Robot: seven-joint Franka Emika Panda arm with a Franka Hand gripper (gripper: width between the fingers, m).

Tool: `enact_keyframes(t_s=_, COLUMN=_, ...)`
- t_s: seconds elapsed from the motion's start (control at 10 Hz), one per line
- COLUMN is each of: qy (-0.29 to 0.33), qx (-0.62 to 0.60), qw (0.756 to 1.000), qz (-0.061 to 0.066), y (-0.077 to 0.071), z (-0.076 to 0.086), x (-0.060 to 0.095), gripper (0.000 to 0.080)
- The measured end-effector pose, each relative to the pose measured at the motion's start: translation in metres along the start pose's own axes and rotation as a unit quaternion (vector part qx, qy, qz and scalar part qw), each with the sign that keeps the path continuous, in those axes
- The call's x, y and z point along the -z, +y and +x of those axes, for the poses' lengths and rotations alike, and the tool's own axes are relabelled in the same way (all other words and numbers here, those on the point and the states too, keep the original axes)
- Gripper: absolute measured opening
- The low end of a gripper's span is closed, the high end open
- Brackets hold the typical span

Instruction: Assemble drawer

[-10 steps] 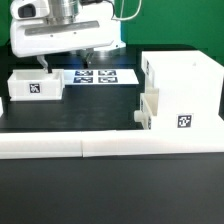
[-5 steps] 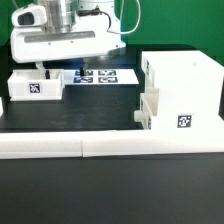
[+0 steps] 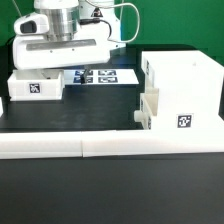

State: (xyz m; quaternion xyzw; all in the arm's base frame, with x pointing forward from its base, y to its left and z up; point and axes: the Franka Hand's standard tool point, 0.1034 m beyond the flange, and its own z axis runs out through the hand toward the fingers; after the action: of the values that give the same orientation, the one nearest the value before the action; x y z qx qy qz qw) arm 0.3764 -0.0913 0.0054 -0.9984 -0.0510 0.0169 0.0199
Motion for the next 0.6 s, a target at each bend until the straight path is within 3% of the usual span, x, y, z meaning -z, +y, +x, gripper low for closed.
enact_keyframes(t_s=0.1, qy=0.0, qx=0.0, qw=1.0, qz=0.0, y=-0.0001, z=-0.0001, x=-0.0002, gripper=0.0526)
enact_keyframes(t_s=0.2, qy=0.0, qx=0.001, qw=1.0, qz=0.0, y=0.0, z=0.0002, x=-0.0001, gripper=0.0526)
enact_keyframes(t_s=0.4, qy=0.0, qx=0.002, qw=1.0, qz=0.0, y=0.0001, z=0.0003, x=-0.0001, gripper=0.0239)
enact_keyframes(t_s=0.5, qy=0.0, qx=0.002, qw=1.0, qz=0.0, y=0.0001, z=0.0003, x=-0.0001, gripper=0.0239)
enact_keyframes(t_s=0.6, qy=0.0, qx=0.003, qw=1.0, qz=0.0, y=0.0001, z=0.0006, x=0.0, gripper=0.0066)
